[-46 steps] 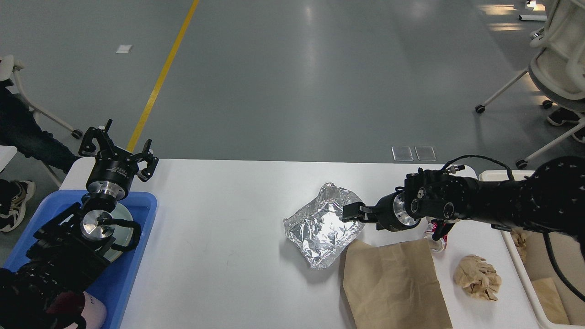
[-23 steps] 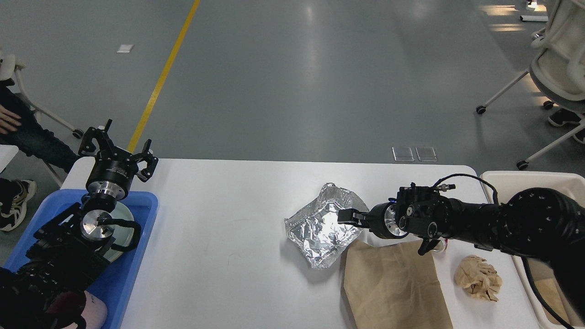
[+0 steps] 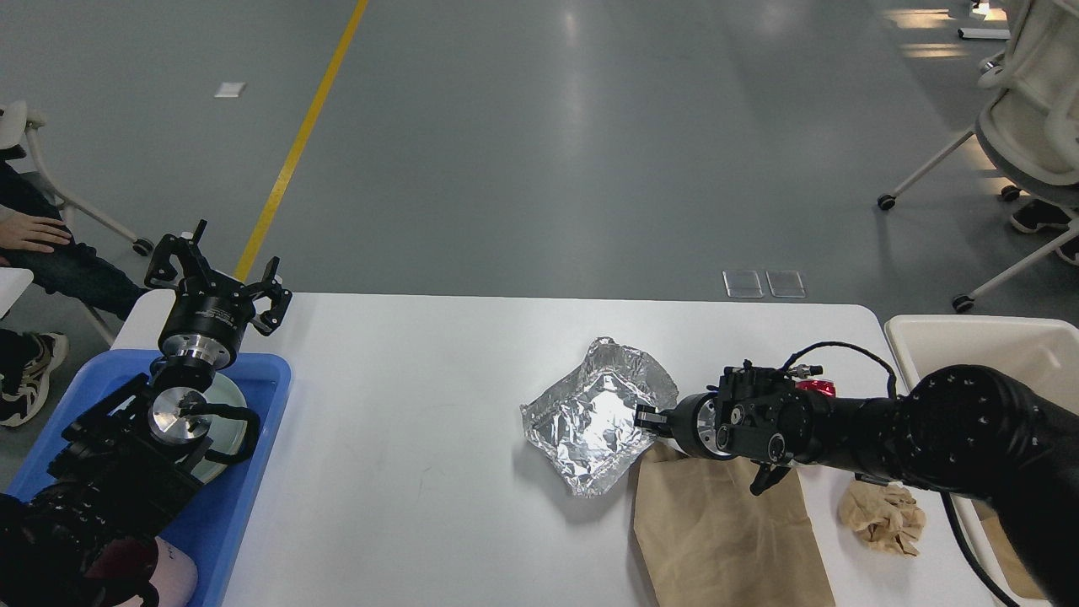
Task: Tidy desktop
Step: 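Grasp the crumpled aluminium foil with the right gripper, then lift the foil with the right gripper and drop it into the bin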
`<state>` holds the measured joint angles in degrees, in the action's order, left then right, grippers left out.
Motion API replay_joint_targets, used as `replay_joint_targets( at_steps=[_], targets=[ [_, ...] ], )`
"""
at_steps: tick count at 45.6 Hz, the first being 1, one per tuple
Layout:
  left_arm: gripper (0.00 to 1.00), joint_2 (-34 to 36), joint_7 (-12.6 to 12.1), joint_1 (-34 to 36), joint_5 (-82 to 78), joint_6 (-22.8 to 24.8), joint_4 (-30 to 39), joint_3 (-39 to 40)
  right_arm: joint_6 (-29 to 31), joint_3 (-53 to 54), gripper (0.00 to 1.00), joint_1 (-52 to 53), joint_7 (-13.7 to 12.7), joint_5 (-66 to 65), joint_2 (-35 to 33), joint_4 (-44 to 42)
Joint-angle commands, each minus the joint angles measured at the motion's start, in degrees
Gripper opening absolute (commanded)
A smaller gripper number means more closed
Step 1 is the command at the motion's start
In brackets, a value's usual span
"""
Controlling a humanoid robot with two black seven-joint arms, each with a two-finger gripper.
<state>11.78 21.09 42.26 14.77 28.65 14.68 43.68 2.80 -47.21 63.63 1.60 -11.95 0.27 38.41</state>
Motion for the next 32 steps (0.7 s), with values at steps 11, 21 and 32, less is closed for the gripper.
replay_joint_targets(
  at_steps=[11, 21, 32],
  targets=[
    [0.96, 0.0, 0.0, 0.0, 0.0, 0.0, 0.0, 0.0, 1.0, 2.0, 0.0, 1.9, 0.0, 1.3, -1.2, 3.0],
    [0.96, 0.0, 0.0, -0.1, 0.0, 0.0, 0.0, 0.0, 6.7, 3.6, 0.0, 12.4, 0.0, 3.2, -9.0, 13.1],
    [0.96, 0.0, 0.0, 0.0, 0.0, 0.0, 0.0, 0.0, 19.3, 2.0, 0.0, 29.6, 0.0, 3.2, -23.5, 19.0]
  ],
)
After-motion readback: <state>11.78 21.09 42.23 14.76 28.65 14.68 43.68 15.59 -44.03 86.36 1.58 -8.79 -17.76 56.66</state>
